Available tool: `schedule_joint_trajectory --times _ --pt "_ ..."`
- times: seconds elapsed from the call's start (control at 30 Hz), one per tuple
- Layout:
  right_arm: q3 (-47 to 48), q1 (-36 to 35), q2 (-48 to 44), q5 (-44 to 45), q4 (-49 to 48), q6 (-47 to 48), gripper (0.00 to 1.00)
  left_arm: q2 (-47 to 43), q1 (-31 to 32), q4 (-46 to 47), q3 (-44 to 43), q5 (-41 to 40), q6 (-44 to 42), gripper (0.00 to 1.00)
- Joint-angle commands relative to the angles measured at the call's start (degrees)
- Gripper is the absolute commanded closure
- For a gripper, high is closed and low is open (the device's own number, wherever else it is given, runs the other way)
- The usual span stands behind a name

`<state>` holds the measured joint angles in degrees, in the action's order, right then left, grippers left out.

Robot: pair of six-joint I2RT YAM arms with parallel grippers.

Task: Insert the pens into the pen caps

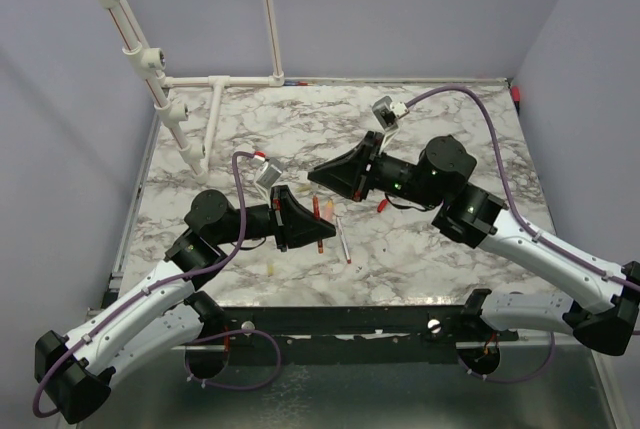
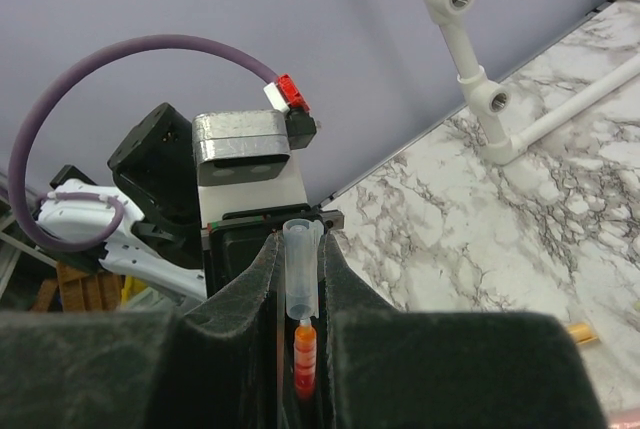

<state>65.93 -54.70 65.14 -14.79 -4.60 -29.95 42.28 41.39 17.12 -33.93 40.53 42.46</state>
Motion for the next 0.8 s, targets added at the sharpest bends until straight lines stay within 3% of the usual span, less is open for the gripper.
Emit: schedule_joint_trajectory --times 0.0,0.77 --pt "-1.6 0.0 -1.2 -0.9 0.2 0.9 0.99 -0.4 0.3 1.8 -0.2 -0.9 -0.2 1.0" --pt "-5.8 -0.1 -3.4 -1.8 -2.1 -2.0 0.99 -0.9 0.3 1.8 -0.6 -4.4 0.1 1.0"
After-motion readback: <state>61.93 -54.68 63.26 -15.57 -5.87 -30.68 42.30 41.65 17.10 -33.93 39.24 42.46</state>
